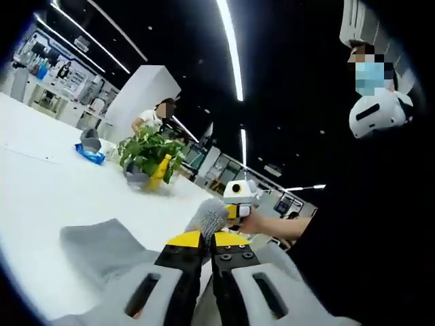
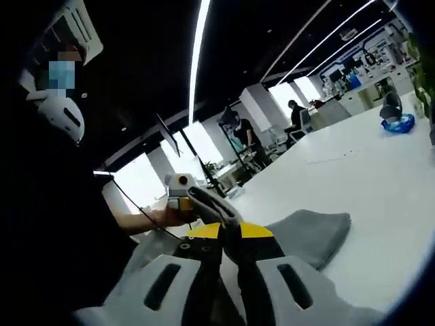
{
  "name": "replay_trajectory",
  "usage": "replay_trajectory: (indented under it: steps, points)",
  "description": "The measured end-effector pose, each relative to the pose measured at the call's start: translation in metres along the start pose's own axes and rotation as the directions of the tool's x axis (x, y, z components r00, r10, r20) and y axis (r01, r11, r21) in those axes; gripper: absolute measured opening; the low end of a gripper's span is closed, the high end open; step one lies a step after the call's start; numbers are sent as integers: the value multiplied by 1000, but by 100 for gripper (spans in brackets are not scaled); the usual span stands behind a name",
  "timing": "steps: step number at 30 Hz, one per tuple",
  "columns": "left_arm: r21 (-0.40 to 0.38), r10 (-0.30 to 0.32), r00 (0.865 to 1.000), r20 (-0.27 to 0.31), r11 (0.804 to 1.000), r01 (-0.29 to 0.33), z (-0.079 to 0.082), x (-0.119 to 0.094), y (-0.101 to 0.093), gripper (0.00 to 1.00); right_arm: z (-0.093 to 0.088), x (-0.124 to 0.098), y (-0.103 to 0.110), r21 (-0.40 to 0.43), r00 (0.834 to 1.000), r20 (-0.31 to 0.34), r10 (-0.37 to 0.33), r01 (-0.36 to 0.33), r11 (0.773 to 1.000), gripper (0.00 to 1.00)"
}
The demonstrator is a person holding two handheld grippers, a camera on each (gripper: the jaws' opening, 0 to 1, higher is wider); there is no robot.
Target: Fold the towel on the table until its edges align and the towel forms a compact rectangular stack.
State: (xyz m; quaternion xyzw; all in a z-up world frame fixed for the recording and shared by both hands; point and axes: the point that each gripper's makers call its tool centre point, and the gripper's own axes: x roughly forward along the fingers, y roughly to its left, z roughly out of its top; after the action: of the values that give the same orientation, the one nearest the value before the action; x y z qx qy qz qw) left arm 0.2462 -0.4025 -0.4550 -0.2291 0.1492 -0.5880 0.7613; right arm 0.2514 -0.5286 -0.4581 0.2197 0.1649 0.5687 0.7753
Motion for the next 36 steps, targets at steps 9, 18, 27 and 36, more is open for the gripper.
replay_trajectory:
  steps: [9, 18, 27, 36]
  points:
    - [-60, -78, 995, 63, 995, 82, 11, -2, -13, 4, 9, 0, 26, 20, 996, 47, 78, -79, 997, 4]
    - [-88, -138, 981, 138, 985, 151, 25, -5, -24, 4, 23, 1, 41, 38, 987, 100, 122, -127, 991, 4]
    - [-166, 30, 999, 32, 986, -24, 2, -4, 10, 4, -4, 7, 5, 174, 999, 9, 53, -54, 983, 4]
    - [-294, 130, 991, -35, 946, -134, -13, -11, 54, 4, -18, 23, -36, 286, 993, -95, 72, -42, 957, 4]
